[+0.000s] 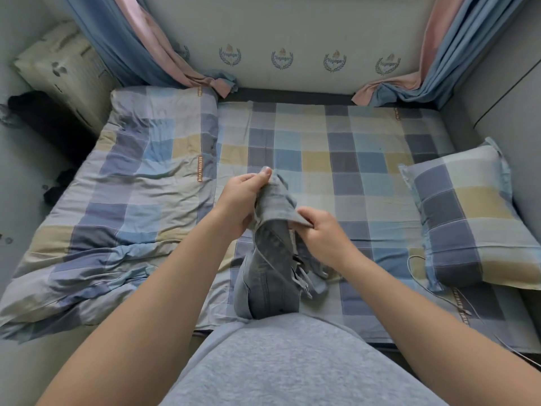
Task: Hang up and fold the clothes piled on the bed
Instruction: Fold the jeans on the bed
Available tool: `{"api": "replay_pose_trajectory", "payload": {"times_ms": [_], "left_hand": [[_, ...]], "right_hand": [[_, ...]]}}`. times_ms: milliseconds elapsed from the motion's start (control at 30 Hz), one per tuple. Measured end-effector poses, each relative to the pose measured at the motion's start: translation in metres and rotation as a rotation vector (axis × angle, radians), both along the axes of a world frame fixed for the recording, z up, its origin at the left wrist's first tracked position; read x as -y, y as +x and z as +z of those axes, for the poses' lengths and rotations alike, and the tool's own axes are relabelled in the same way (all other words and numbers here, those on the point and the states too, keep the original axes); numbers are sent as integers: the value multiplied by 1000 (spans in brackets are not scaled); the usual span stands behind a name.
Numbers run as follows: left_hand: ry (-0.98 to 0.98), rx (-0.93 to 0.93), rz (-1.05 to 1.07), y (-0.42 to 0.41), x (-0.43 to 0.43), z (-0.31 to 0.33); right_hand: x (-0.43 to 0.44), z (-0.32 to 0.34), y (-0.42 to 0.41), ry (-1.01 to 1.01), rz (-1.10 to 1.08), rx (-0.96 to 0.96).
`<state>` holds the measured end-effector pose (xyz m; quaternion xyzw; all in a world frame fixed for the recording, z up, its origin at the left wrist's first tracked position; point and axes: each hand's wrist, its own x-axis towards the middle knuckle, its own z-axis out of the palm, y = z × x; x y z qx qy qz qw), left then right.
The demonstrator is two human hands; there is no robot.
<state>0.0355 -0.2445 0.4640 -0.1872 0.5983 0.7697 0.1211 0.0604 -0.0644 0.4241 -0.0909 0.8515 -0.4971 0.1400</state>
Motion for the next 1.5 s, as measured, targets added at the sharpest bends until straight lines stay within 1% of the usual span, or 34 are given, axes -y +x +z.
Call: {"api": "replay_pose_trajectory", "payload": {"times_ms": [100,200,300,400,467,533,600,700,800,867,967,1033,1133,1233,1267,1333,1400,1467,1500], "left_hand": [[-60,-49,-128,0,5,-4],[-178,-56,-277,16,-3,-16],[-334,-99,-363,34,-16,-35],[-607,-141,-306,44,-27,-54],[-835,-100,-257,47,-31,-65],[-1011,-27,-252,52,-32,-74],[-1116,19,-264,57,-32,-81],[-1191,22,-252,59,-34,-88],[-1227,-8,-207,52,-26,-89],[-1219,0,-135,48,-14,-90],[-1168,30,-2,45,5,-93],[-1092,12,66,44,13,-94],[-969,-97,84,41,17,-90],[-873,-228,56,37,15,-77],[-854,-271,43,36,14,-72],[-835,-365,15,32,11,-62],[-830,-446,-49,29,7,-51],[-823,-514,-160,26,3,-42],[-817,-540,-210,25,0,-38]], "right_hand": [[-3,17,-20,-6,-91,-25],[-3,36,-41,-5,-174,-81],[3,49,-49,-26,-184,-92],[8,57,-46,-76,-179,-101],[10,61,-43,-138,-188,-91],[11,64,-41,-194,-213,-81],[12,67,-38,-231,-234,-75],[12,71,-36,-264,-258,-72],[5,69,-36,-266,-304,-78],[-3,64,-37,-278,-342,-72],[-16,53,-39,-265,-392,-51],[-25,42,-41,-247,-422,-26],[-41,19,-47,-162,-504,35],[-52,-3,-49,3,-570,96],[-53,-8,-48,70,-552,148],[-50,-12,-41,214,-420,209],[-38,-10,-32,283,-227,107],[-19,-7,-22,277,-10,-15],[-11,-6,-18,255,57,-40]]}}
